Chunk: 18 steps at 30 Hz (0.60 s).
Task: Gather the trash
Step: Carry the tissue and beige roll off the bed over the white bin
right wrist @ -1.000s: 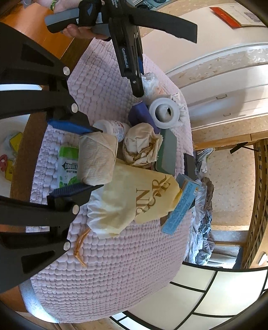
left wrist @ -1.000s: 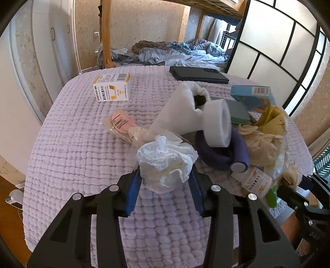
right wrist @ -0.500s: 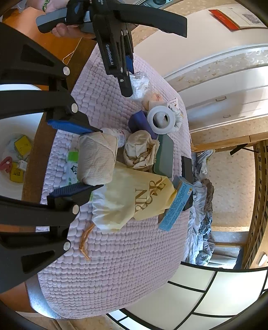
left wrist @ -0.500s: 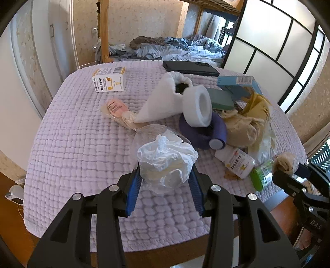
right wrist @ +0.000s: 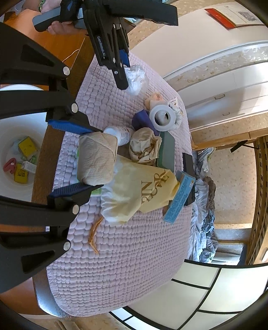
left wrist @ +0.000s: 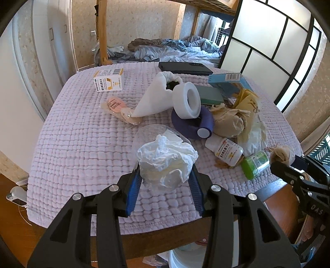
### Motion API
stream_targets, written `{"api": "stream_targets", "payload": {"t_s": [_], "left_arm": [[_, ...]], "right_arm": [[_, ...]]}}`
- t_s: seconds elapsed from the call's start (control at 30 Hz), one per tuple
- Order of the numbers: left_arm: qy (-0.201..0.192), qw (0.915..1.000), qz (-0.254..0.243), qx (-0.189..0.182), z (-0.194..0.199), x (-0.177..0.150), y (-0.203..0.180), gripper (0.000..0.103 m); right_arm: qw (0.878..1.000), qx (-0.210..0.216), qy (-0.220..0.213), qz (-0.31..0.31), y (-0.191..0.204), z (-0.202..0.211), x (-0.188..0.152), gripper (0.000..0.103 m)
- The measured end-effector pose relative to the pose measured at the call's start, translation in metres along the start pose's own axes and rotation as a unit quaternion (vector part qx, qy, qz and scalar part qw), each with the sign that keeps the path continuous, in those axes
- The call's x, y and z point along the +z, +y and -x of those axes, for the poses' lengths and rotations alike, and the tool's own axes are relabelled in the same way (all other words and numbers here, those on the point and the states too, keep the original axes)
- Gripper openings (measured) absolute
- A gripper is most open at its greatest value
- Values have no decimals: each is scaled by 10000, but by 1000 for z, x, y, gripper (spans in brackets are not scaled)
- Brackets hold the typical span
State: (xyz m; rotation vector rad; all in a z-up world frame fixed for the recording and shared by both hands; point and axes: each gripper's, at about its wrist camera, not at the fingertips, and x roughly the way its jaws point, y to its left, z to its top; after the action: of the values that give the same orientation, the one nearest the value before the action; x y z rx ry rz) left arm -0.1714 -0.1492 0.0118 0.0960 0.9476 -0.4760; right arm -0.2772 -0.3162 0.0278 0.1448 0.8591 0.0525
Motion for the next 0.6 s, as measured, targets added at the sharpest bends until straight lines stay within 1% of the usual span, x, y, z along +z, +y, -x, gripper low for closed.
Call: {"api": "stream_targets", "payload": {"t_s": [0.23,0.6], "left_arm": [[-47,10000,51,-36,9,-3,2,46],[-85,9999,-56,-14,24,-13,-5,46]], "right_arm": [[10000,-16,-27,-33,-5,9,-2,43],[10000,5,12,-22,-7,20,-10,43]]}}
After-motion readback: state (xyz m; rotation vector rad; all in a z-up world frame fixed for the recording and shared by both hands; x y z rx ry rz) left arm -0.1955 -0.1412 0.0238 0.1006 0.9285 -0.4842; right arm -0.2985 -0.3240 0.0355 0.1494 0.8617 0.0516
